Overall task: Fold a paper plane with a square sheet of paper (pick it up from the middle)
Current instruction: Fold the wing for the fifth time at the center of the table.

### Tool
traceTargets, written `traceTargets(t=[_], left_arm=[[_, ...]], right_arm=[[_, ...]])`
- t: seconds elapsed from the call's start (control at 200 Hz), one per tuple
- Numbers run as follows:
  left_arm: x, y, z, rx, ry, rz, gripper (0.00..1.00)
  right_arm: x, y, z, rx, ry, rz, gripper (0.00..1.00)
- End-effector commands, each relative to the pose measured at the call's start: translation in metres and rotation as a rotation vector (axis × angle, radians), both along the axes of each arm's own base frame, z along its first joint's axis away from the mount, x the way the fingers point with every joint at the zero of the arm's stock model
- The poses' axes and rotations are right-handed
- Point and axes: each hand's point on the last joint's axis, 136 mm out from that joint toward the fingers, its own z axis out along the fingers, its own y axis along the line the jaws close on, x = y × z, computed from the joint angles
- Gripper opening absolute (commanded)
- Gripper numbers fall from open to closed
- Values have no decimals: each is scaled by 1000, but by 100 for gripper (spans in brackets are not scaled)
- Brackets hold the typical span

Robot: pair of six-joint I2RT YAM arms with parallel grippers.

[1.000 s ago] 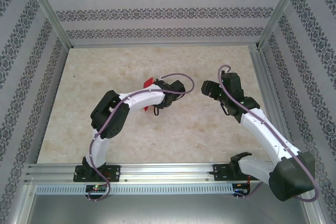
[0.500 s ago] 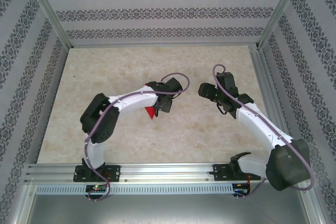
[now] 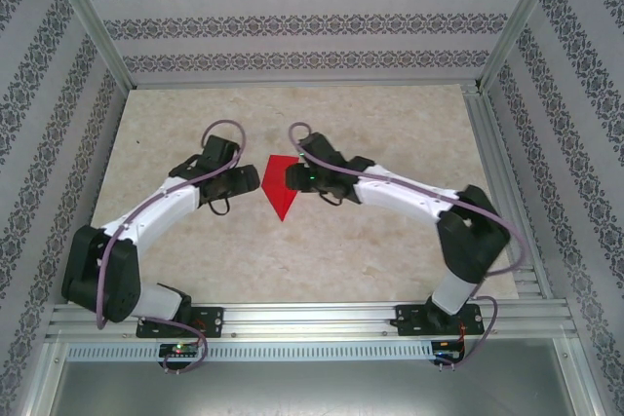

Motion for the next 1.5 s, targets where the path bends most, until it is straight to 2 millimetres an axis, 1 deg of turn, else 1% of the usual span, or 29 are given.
traceTargets(t=[0.0, 0.065, 0.12, 0.225, 0.39, 0.619, 0.834, 0.894, 1.054, 1.199, 1.329, 1.494], left_arm=[[6, 4, 12, -116, -61, 53, 84], [2, 10, 9, -129, -51, 65, 84], [0, 11, 6, -142, -44, 64, 84], [-1, 11, 2, -162, -33, 56, 83], [0, 1, -5, -196, -11, 8, 82], [8, -22, -11, -284, 6, -74, 78], [16, -42, -17, -354, 24, -136, 71], [17, -48, -18, -363, 29, -153, 69], [21, -68, -23, -414, 44, -194, 64], [24, -83, -30, -437, 66, -224, 60], [28, -96, -36, -466, 84, -249, 57], [33, -102, -48, -471, 111, -244, 51]], right_arm=[[-4, 35, -11, 43, 48, 56, 39], [-5, 50, -21, 73, 90, 84, 35], [-6, 61, -29, 88, 121, 110, 32], [-2, 66, -45, 67, 149, 114, 31], [9, 52, -69, 27, 175, 78, 30], [17, 33, -96, 12, 215, 47, 30], [17, 21, -108, 16, 244, 43, 29], [16, 20, -111, 16, 253, 46, 28], [16, 10, -115, 35, 265, 35, 27], [16, 3, -115, 101, 265, 39, 27], [14, 3, -110, 180, 264, 63, 27], [13, -2, -110, 197, 261, 78, 26]])
